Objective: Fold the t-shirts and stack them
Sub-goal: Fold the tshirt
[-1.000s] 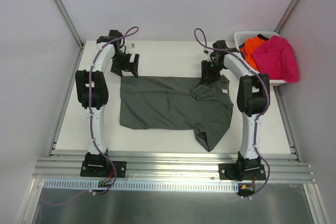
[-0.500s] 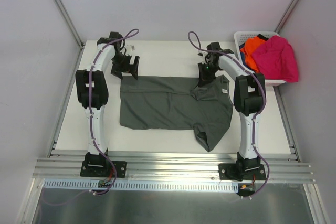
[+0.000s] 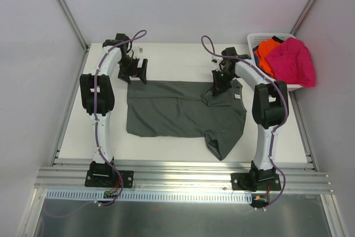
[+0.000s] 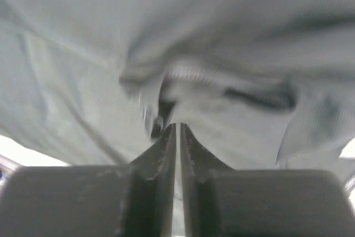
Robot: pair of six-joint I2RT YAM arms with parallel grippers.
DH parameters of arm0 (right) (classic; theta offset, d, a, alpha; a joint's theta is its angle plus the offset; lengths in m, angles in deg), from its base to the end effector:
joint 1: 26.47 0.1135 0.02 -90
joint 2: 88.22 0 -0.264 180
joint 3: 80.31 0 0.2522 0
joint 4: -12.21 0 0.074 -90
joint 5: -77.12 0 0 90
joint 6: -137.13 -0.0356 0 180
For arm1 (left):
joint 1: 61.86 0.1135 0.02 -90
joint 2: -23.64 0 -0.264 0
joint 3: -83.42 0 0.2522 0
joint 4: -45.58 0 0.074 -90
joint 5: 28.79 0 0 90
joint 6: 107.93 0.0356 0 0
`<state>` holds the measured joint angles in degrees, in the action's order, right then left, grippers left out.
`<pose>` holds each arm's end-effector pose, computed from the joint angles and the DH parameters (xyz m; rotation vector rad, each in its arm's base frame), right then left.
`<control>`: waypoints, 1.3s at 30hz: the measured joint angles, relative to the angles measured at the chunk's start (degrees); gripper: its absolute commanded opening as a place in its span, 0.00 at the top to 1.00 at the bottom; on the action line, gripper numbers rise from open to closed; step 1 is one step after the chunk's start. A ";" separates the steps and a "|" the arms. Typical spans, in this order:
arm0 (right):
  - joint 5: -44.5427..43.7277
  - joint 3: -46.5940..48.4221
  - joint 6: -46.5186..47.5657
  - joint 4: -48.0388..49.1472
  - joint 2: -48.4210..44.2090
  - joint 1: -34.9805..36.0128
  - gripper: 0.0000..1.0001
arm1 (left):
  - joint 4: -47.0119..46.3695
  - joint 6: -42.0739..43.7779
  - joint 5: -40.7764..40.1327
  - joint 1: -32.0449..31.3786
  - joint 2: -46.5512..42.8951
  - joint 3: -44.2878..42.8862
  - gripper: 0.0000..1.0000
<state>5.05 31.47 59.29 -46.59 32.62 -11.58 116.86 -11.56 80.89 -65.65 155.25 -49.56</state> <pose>0.4273 0.1250 0.2005 -0.7205 2.6350 0.4434 0.4825 -0.0440 0.2159 0.3274 2.7299 -0.4656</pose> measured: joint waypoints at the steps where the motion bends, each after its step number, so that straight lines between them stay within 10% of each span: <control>1: 0.11 -1.36 -0.17 -0.02 -1.27 0.02 0.79 | 0.00 -0.02 0.04 0.00 0.00 -0.11 0.03; 3: 0.37 -3.78 -0.87 -0.81 -3.76 0.07 0.60 | 0.00 -0.04 0.39 0.00 0.00 -0.37 0.03; 9: 0.79 -3.61 -1.01 -1.97 -5.20 0.26 0.49 | -0.07 -0.17 0.87 0.00 0.00 -0.61 0.03; 39: -0.13 7.98 -0.90 0.92 8.26 3.39 0.50 | -0.09 -0.37 0.79 -0.79 -0.81 0.98 0.02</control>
<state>4.92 39.45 58.40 -45.67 40.88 -8.19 116.77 -11.93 81.68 -66.44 154.44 -48.57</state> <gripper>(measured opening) 0.496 0.979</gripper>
